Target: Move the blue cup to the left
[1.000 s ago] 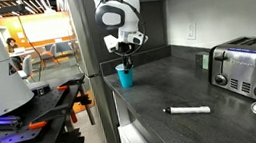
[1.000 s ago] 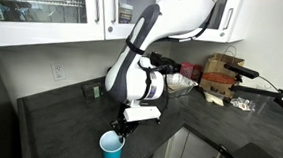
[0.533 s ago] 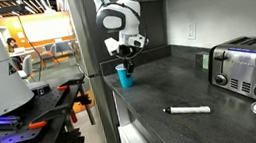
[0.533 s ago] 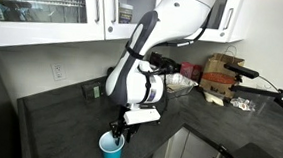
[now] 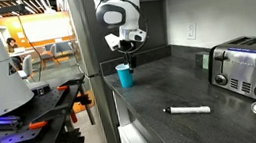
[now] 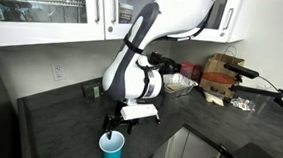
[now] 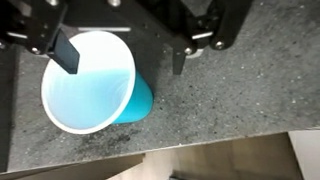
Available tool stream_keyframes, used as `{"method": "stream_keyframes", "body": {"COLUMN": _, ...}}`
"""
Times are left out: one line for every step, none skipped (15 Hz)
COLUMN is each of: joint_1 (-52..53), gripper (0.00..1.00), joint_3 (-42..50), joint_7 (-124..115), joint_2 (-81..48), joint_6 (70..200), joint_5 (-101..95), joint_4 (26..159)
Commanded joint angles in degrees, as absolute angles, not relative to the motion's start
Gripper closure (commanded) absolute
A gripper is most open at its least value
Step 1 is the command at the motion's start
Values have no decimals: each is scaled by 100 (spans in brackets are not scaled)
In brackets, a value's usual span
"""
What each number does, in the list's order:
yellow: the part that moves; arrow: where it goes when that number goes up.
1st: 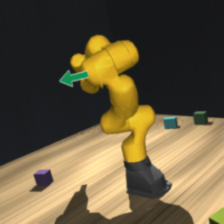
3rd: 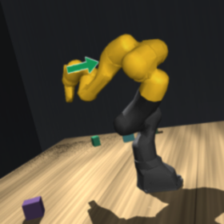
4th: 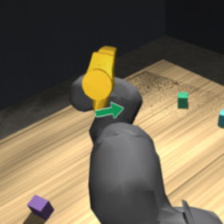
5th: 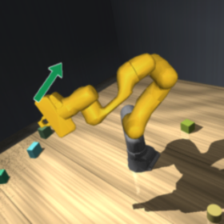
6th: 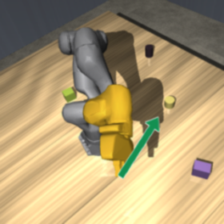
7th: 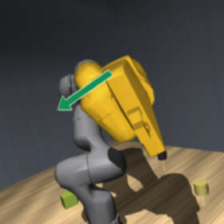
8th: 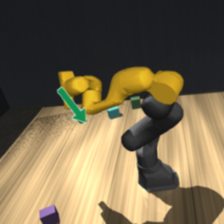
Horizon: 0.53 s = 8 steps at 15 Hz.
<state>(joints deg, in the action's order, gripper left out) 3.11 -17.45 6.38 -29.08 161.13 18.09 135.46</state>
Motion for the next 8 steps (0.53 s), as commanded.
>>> {"method": "stream_keyframes", "body": {"joint_1": 423, "gripper": 0, "joint_3": -1658, "joint_7": 321, "joint_2": -2348, "joint_6": 15549, "joint_5": 1653, "joint_4": 13737}}
{"method": "stream_keyframes", "body": {"joint_1": 675, "gripper": 0, "joint_3": -1394, "joint_7": -98, "joint_2": -2121, "joint_6": 15158, "joint_5": 1489, "joint_4": 13775}}
{"method": "stream_keyframes", "body": {"joint_1": 788, "gripper": 0, "joint_3": -1266, "joint_7": -398, "joint_2": -1959, "joint_6": 14778, "joint_5": 1376, "joint_4": 13781}}
{"method": "stream_keyframes", "body": {"joint_1": 768, "gripper": 0, "joint_3": -1292, "joint_7": -440, "joint_2": -1806, "joint_6": 14516, "joint_5": 1343, "joint_4": 13790}}
{"method": "stream_keyframes", "body": {"joint_1": 756, "gripper": 0, "joint_3": -1330, "joint_7": -419, "joint_2": -1636, "joint_6": 14253, "joint_5": 1373, "joint_4": 13791}}
{"method": "stream_keyframes", "body": {"joint_1": 717, "gripper": 0, "joint_3": -1412, "joint_7": -257, "joint_2": -1475, "joint_6": 14077, "joint_5": 1503, "joint_4": 13792}}
{"method": "stream_keyframes", "body": {"joint_1": 694, "gripper": 0, "joint_3": -1477, "joint_7": -68, "joint_2": -1299, "joint_6": 13943, "joint_5": 1626, "joint_4": 13807}}
{"method": "stream_keyframes", "body": {"joint_1": 680, "gripper": 0, "joint_3": -1512, "joint_7": 47, "joint_2": -1151, "joint_6": 13791, "joint_5": 1756, "joint_4": 13797}}
